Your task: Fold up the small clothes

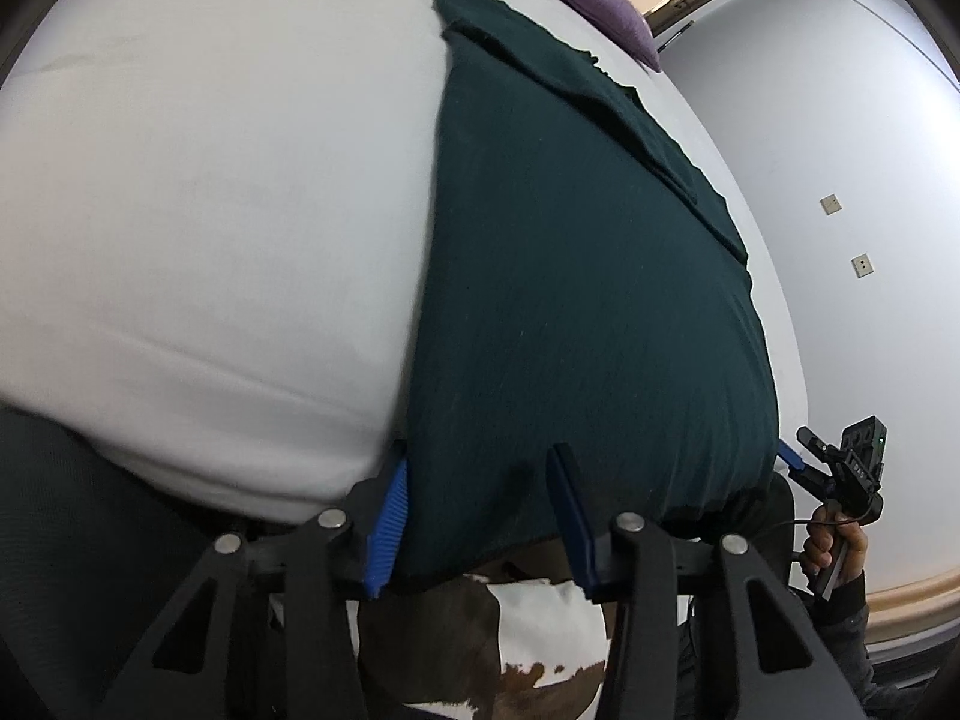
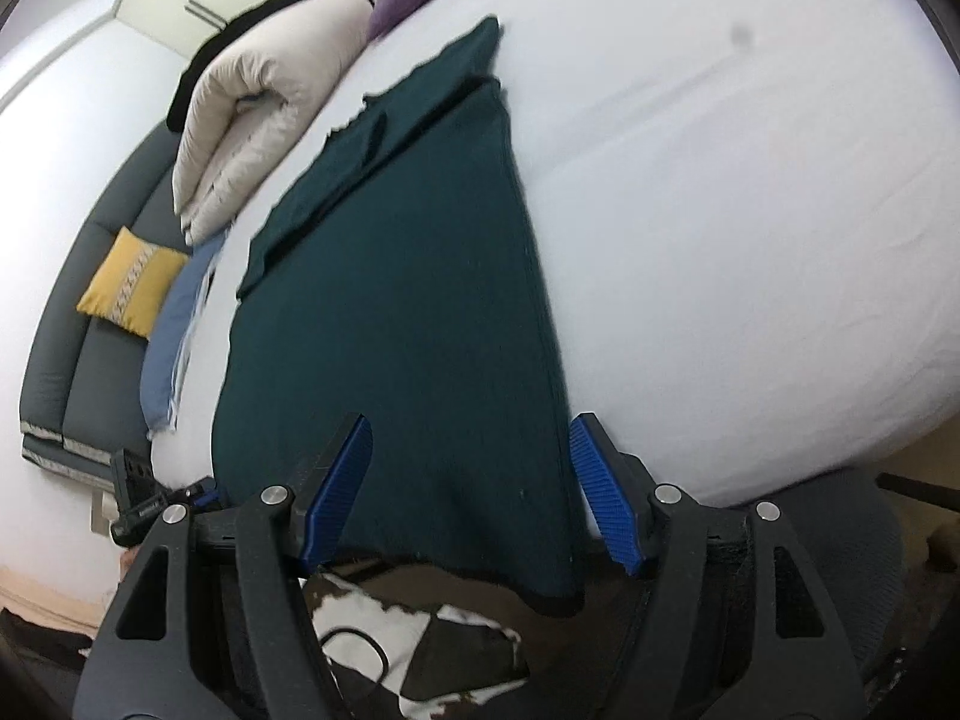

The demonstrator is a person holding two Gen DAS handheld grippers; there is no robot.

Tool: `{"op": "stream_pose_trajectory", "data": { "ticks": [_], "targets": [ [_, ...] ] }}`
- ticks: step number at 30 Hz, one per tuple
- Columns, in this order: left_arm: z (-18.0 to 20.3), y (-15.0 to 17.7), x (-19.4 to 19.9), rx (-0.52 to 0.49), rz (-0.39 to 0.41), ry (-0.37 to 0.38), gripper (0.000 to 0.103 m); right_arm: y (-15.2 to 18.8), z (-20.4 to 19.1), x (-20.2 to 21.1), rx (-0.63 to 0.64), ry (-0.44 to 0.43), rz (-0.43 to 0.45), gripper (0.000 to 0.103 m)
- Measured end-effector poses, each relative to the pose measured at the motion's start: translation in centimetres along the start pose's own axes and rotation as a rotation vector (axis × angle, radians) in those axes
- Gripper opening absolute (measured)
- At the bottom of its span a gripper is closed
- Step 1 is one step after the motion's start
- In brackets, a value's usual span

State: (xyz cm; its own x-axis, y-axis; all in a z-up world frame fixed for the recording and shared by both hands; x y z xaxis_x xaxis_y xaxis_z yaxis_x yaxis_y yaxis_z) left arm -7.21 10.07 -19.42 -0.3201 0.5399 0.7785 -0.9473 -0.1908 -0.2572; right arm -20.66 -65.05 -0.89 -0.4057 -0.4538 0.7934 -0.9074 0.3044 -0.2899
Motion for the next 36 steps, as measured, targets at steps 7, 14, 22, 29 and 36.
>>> {"op": "stream_pose_trajectory", "data": {
  "ticks": [7,14,22,29,36],
  "targets": [
    [-0.1,0.8,-0.5,0.018,-0.023,-0.021,0.049,1.1,0.0,0.2,-0.001,0.049,-0.079,0.067],
    [-0.4,0.5,-1.0,0.016,-0.054,-0.048,0.011,1.5,0.8,0.1,-0.010,0.156,-0.138,0.065],
    [0.4,0.8,-0.9,-0.016,-0.053,-0.061,0.008,1.3,0.7,-2.4,0.086,0.270,-0.298,0.067],
    [0.8,1.0,-0.4,-0.054,-0.058,-0.065,0.007,1.6,0.7,-3.0,0.144,0.288,-0.357,0.032],
    [1.8,0.9,0.8,-0.066,-0.042,-0.013,0.006,2.0,0.2,-1.4,0.107,0.165,-0.278,0.007]
  ]
}}
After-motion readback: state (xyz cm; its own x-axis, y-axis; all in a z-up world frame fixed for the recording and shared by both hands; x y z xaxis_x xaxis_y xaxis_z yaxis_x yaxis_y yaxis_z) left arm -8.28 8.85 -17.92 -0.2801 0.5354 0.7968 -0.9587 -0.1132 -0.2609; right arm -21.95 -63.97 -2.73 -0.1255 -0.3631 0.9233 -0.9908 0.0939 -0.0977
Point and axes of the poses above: each gripper's, at about its wrist camera, not at the fingertips, and x roughly against the way its jaws point, z to its right, y to its underside, the point moved 5 cm from there along -x, roughly the way its jaws point
